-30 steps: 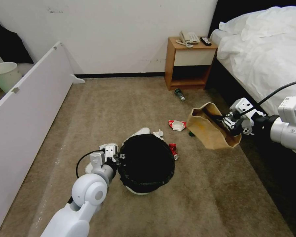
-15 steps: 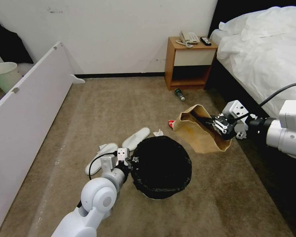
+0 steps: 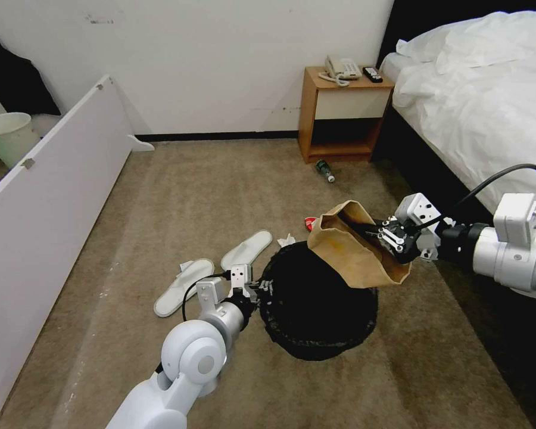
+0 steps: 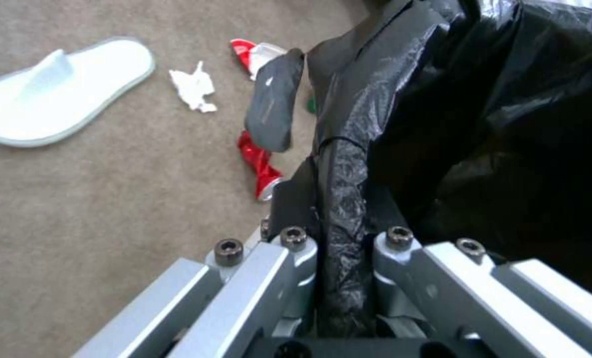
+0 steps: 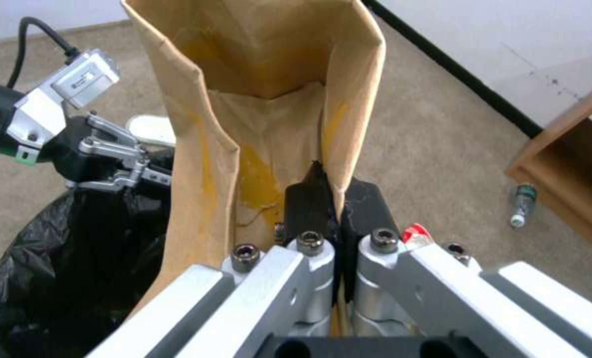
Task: Pick up the trash bin, then pick up the garbage from the floor and place it into the trash bin.
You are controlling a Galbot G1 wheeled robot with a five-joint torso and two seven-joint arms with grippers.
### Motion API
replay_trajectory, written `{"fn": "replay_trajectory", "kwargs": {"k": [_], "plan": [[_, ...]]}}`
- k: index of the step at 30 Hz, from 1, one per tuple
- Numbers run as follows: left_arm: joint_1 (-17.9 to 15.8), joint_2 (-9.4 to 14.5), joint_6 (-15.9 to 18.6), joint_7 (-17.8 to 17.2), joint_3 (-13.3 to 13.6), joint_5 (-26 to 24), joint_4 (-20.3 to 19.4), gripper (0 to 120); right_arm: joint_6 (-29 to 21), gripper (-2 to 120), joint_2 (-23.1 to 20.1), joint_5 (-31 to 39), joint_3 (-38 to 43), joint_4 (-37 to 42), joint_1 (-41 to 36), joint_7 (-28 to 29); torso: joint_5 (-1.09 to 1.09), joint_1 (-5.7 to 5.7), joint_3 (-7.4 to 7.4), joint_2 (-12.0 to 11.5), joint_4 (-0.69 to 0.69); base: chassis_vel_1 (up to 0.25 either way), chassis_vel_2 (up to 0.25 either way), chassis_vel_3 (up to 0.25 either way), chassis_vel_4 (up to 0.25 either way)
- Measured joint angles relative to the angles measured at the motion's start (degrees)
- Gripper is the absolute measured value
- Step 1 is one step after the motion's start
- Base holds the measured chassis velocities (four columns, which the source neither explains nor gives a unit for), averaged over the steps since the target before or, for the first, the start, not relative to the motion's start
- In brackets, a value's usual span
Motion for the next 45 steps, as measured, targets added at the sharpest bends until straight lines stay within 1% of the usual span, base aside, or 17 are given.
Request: {"fn": "replay_trajectory", "kwargs": {"k": [2,11,25,27,28,30,31,33,34,36,37,39,40,41,43,44,45], "plan": [[-0.3,-0.4,-0.3,0.0,0.5,-0.4,0.2,5,0.0,0,0.0,-0.1,-0.4,0.0,0.1,0.0,0.00,0.00,0.00,0.0,0.00,0.000,0.000,0.000,0.000],[-0.1,-1.0,-0.4,-0.1,0.8,-0.6,0.4,5,-0.3,0,-0.3,-0.8,-0.8,0.0,-0.4,-0.1,0.00,0.00,0.00,0.0,0.00,0.000,0.000,0.000,0.000],[0.0,-0.7,-0.8,0.1,0.3,-0.4,0.6,5,-0.7,0,-1.1,-1.2,-2.8,0.0,-0.1,1.0,0.00,0.00,0.00,0.0,0.00,0.000,0.000,0.000,0.000],[-0.1,-0.5,-0.8,0.1,0.3,-0.4,0.8,5,-0.3,8,-1.2,-1.2,-2.9,-0.1,-0.2,1.4,0.00,0.00,0.00,0.0,0.00,0.000,0.000,0.000,0.000],[-0.1,-0.5,-0.8,0.1,0.3,-0.4,0.8,5,-0.3,8,-1.2,-1.2,-2.9,-0.1,-0.2,1.4,0.00,0.00,0.00,0.0,0.00,0.000,0.000,0.000,0.000],[-0.3,-0.5,-0.8,0.1,0.2,-0.4,0.8,5,-0.4,19,-1.3,-0.9,-3.1,-0.1,-0.3,2.0,-0.01,0.00,0.00,0.0,0.00,0.000,0.000,0.000,0.000],[-0.3,-0.5,-0.8,0.1,0.2,-0.4,0.8,5,-0.4,19,-1.3,-0.9,-3.1,-0.1,-0.3,2.0,-0.01,0.00,0.00,0.0,0.00,0.000,0.000,0.000,0.000],[-0.4,-0.3,-0.8,0.1,0.0,-0.3,0.8,5,-1.2,30,-1.6,-0.5,-3.9,0.0,-0.5,2.8,-0.01,0.00,0.00,0.0,0.00,0.000,0.000,0.000,0.000],[-0.4,-0.3,-0.8,0.1,0.0,-0.3,0.8,5,-1.2,30,-1.6,-0.5,-3.9,0.0,-0.5,2.8,-0.01,0.00,0.00,0.0,0.00,0.000,0.000,0.000,0.000],[-0.4,-0.2,-0.9,0.2,-0.2,-0.3,0.8,5,-2.6,41,-1.8,-0.1,-5.1,0.4,-0.5,3.8,-0.01,0.00,0.00,0.0,0.00,0.000,0.000,0.000,0.000],[-0.4,-0.2,-0.9,0.2,-0.2,-0.3,0.8,5,-2.6,41,-1.8,-0.1,-5.1,0.4,-0.5,3.8,-0.01,0.00,0.00,0.0,0.00,0.000,0.000,0.000,0.000],[-0.4,-0.1,-0.9,0.2,-0.3,-0.1,0.7,5,-5.3,52,-2.1,0.6,-6.1,0.8,-0.4,4.7,-0.01,0.00,0.00,0.0,0.00,0.000,0.000,0.000,0.000],[-0.4,-0.1,-0.9,0.2,-0.3,-0.1,0.7,5,-5.3,52,-2.1,0.6,-6.1,0.8,-0.4,4.7,-0.01,0.00,0.00,0.0,0.00,0.000,0.000,0.000,0.000],[-0.4,-0.1,-1.0,0.3,-0.4,0.0,0.6,5,-5.9,55,-2.2,0.7,-6.3,0.9,-0.3,4.8,-0.01,0.00,0.00,0.0,0.00,0.000,0.000,0.000,0.000],[-0.3,-0.1,-1.1,0.4,-0.5,0.2,0.6,5,-6.2,67,-2.3,0.9,-6.7,1.0,-0.3,4.9,-0.01,0.00,0.00,0.0,0.00,0.000,0.000,0.000,0.000],[-0.3,-0.1,-1.1,0.4,-0.5,0.2,0.6,5,-6.2,67,-2.3,0.9,-6.7,1.0,-0.3,4.9,-0.01,0.00,0.00,0.0,0.00,0.000,0.000,0.000,0.000],[-0.3,-0.1,-1.1,0.5,-0.5,0.3,0.6,5,-6.2,73,-2.3,0.9,-6.7,1.0,-0.2,4.9,-0.01,0.00,0.00,0.0,0.00,0.000,0.000,0.000,0.000]]}}
